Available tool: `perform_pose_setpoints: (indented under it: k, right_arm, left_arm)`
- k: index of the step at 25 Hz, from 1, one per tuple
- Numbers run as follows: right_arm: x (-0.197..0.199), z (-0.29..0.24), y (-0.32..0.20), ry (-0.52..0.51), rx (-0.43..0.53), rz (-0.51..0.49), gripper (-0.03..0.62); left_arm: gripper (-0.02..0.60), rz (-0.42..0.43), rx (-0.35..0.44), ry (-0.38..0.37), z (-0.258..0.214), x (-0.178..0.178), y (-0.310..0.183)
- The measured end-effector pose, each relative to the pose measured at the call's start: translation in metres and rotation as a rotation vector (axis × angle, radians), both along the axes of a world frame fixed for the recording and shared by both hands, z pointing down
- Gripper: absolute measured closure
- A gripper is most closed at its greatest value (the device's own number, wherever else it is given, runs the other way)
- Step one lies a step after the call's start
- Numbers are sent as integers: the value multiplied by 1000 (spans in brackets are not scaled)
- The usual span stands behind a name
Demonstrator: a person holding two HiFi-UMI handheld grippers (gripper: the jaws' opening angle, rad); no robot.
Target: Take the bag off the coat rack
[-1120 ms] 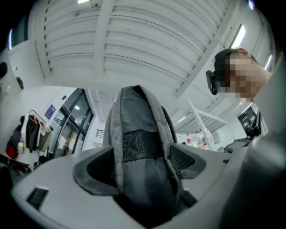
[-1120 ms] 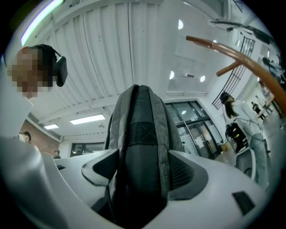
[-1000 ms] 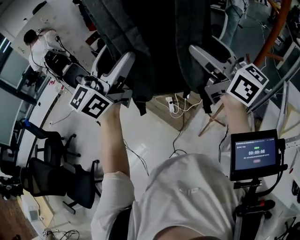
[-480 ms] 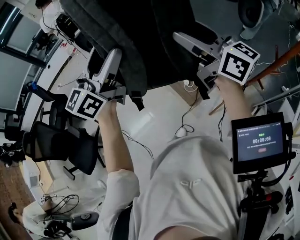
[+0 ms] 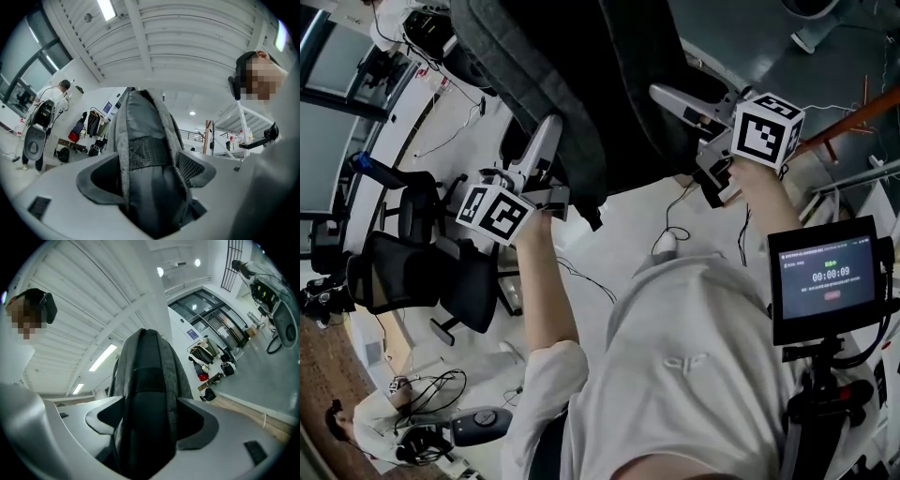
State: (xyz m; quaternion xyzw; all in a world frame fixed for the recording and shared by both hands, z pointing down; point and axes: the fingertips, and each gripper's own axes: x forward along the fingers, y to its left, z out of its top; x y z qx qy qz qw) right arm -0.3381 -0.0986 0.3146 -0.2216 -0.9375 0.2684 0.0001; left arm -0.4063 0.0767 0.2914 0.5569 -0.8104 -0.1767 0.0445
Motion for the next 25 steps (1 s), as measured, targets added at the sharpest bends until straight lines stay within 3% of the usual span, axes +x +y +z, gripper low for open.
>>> perform_pose_setpoints:
  k: [7,13,25]
  right_arm:
    - [37,51,-11,85,-42,13,235]
    - [20,83,-11,158,-71,26,235]
    - [36,115,-12,206,-66,56,235]
  left_arm:
    - [186,30,-34,100,50,33,-14]
    - [186,48,-60,178,82,11,-15]
    - [186,84,-62,237,112,24,-23]
